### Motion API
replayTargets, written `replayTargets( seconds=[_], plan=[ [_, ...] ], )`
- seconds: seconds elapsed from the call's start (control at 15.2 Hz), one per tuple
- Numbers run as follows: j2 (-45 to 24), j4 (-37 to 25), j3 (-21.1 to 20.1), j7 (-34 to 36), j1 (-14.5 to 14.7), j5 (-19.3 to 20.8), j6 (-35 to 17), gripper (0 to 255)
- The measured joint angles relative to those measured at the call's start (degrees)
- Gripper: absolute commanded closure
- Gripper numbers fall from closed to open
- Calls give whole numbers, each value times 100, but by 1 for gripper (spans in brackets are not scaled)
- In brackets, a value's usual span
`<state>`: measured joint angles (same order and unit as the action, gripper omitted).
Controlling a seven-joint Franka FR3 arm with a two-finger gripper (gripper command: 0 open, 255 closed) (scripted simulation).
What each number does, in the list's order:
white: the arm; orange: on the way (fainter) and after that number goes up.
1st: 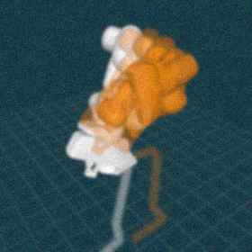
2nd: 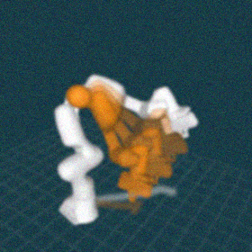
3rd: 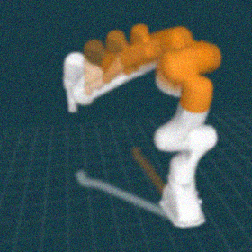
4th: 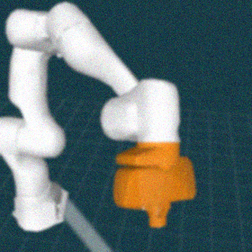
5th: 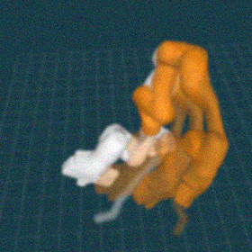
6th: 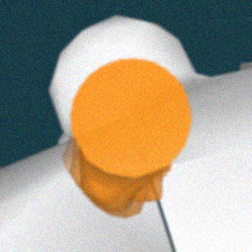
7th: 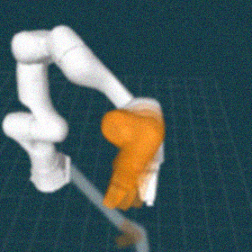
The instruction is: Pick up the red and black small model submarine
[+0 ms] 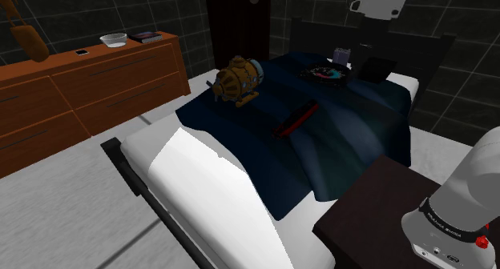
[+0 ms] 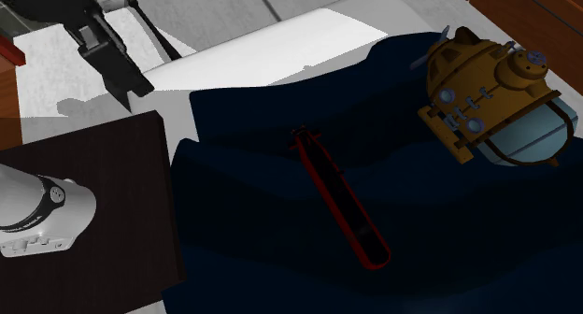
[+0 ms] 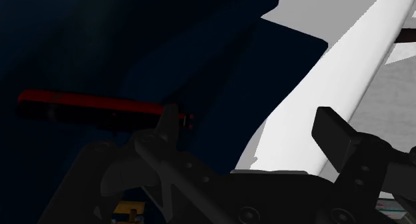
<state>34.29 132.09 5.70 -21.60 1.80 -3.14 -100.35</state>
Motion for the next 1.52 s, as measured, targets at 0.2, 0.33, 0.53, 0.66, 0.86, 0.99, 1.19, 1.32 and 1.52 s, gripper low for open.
replayTargets(
  seconds=[0.2, 0.33, 0.53, 0.66, 0.86, 0.99, 1.19, 1.32, 1.52],
  plan=[
    [-437, -15, 230, -539, 23, 119, -335, 0],
    [-810, -31, 363, -881, 51, 168, -634, 0],
    [-1437, -232, 562, -1408, 87, 203, -983, 0],
    [-1837, -317, 654, -1728, 117, 199, -1247, 0],
    [-2435, -568, 762, -2196, 154, 158, -1528, 0],
    [-2932, -840, 840, -2554, 154, 98, -1694, 0],
    [-3564, -1178, 883, -3011, 146, 10, -1915, 0],
    [-4000, -1435, 899, -3333, 109, -56, -2045, 0],
    [-4697, -1902, 882, -3788, 27, -160, -2211, 0]
  ],
)
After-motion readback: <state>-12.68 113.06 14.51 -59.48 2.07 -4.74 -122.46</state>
